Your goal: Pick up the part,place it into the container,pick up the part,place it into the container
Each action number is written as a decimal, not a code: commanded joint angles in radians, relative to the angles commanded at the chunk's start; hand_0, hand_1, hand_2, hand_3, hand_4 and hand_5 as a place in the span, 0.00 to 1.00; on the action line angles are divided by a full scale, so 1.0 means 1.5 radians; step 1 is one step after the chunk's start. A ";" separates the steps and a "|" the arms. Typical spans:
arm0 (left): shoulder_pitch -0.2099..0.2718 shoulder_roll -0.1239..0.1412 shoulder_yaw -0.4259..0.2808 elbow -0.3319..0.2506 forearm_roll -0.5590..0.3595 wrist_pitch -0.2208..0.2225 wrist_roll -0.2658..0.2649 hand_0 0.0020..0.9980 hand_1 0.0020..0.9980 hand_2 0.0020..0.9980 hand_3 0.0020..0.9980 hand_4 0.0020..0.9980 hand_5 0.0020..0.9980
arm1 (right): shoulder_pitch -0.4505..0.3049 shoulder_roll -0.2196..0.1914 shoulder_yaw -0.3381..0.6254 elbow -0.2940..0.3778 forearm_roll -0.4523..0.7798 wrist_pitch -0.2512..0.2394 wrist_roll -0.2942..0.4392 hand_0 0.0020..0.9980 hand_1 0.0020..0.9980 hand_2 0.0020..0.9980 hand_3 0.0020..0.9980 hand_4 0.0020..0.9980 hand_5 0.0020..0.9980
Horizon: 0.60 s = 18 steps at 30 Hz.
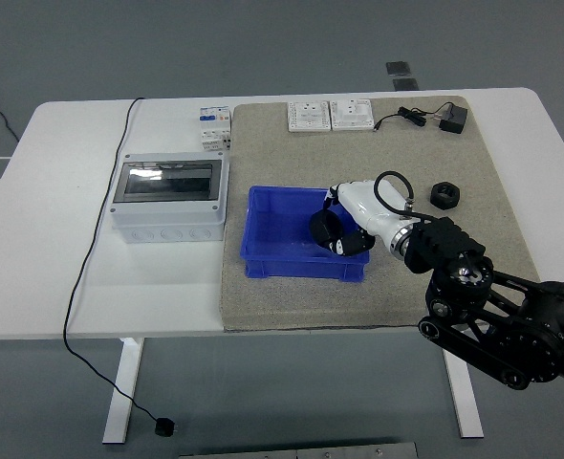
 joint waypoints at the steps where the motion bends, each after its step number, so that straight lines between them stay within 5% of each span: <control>1: 0.000 0.000 0.000 0.000 0.000 0.000 0.000 0.73 0.67 0.75 0.61 0.68 0.50 | 0.000 0.000 0.002 0.000 -0.001 0.002 0.000 0.25 0.32 0.74 0.73 0.83 0.24; 18: 0.001 0.000 0.001 0.000 -0.001 0.001 0.002 0.73 0.67 0.75 0.61 0.68 0.49 | -0.003 -0.005 0.027 0.010 -0.010 0.030 -0.009 0.26 0.31 0.78 0.79 0.92 0.29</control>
